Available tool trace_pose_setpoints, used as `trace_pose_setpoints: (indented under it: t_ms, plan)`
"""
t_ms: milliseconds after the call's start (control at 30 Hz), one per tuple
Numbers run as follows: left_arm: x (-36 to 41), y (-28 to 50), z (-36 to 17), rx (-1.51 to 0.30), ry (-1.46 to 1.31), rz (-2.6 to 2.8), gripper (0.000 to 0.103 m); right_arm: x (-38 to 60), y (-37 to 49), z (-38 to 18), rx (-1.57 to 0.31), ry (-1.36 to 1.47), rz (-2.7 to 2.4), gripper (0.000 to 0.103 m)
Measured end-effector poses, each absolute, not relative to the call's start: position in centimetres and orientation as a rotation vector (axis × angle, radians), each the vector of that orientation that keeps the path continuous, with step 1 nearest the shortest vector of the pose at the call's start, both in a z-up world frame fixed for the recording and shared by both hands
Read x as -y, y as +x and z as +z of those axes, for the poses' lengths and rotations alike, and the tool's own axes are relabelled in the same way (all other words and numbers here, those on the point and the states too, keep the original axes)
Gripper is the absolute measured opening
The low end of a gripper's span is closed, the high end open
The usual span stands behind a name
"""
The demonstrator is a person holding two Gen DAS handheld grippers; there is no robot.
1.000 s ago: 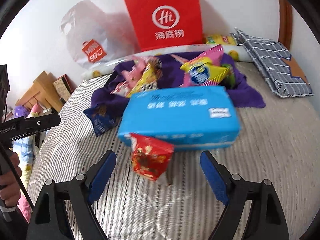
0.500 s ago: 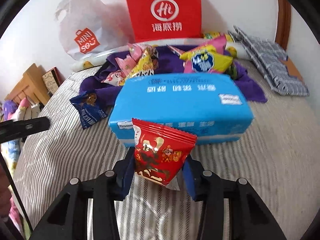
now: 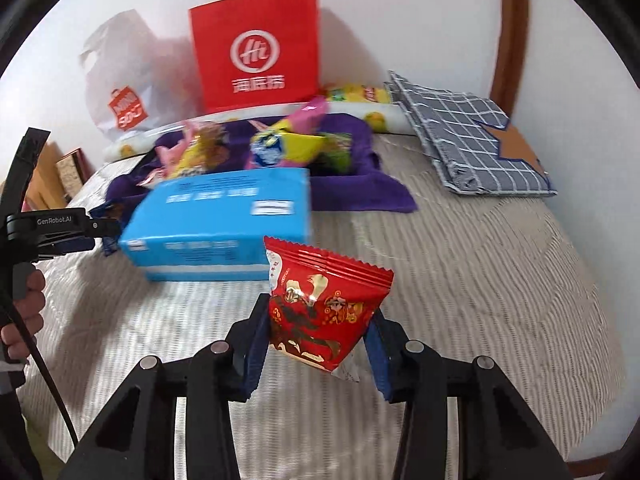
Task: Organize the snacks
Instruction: 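Grasp the red candy packet with the right tool and lift it, then grasp the blue biscuit packet with the left tool while the right tool holds the red packet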
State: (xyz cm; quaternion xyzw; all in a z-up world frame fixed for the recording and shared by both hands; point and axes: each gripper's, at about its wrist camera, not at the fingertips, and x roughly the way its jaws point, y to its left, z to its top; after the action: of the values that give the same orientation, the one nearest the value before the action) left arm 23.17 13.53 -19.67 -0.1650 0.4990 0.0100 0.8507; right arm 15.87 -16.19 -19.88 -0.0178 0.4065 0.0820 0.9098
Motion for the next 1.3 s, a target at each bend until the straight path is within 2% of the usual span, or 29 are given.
trace_pose_setpoints:
  t_ms: [133, 200, 233, 267, 667, 1067, 1300]
  plan:
    - [-13.0, 24.3, -20.3, -1.040, -0.320, 0.069, 0.060, 17.8, 15.9, -20.5, -0.853, -0.012, 0.161, 0.042]
    - [-12.7, 24.5, -20.4, -1.034, -0.304, 0.081, 0.052, 17.9, 15.9, -20.8, -0.851, -0.008, 0.167, 0.042]
    - [-12.5, 24.5, -20.4, -1.031, -0.290, 0.086, 0.042, 18.0, 15.9, -20.8, -0.846, -0.009, 0.168, 0.042]
    - [-12.3, 24.5, -20.4, -1.028, -0.279, 0.085, 0.037, 18.1, 15.8, -20.9, -0.837, -0.014, 0.168, 0.042]
    - [-10.2, 19.3, -19.6, -0.978, -0.190, 0.022, 0.036, 20.1, 18.4, -21.8, -0.786, 0.009, 0.141, 0.042]
    - [-10.2, 17.7, -20.6, -0.907, -0.205, 0.081, 0.036, 19.3, 21.0, -23.4, -0.859, -0.009, 0.204, 0.042]
    - [-10.2, 17.8, -20.5, -0.911, -0.201, 0.088, 0.036, 21.0, 21.7, -24.0, -0.897, 0.127, 0.253, 0.042]
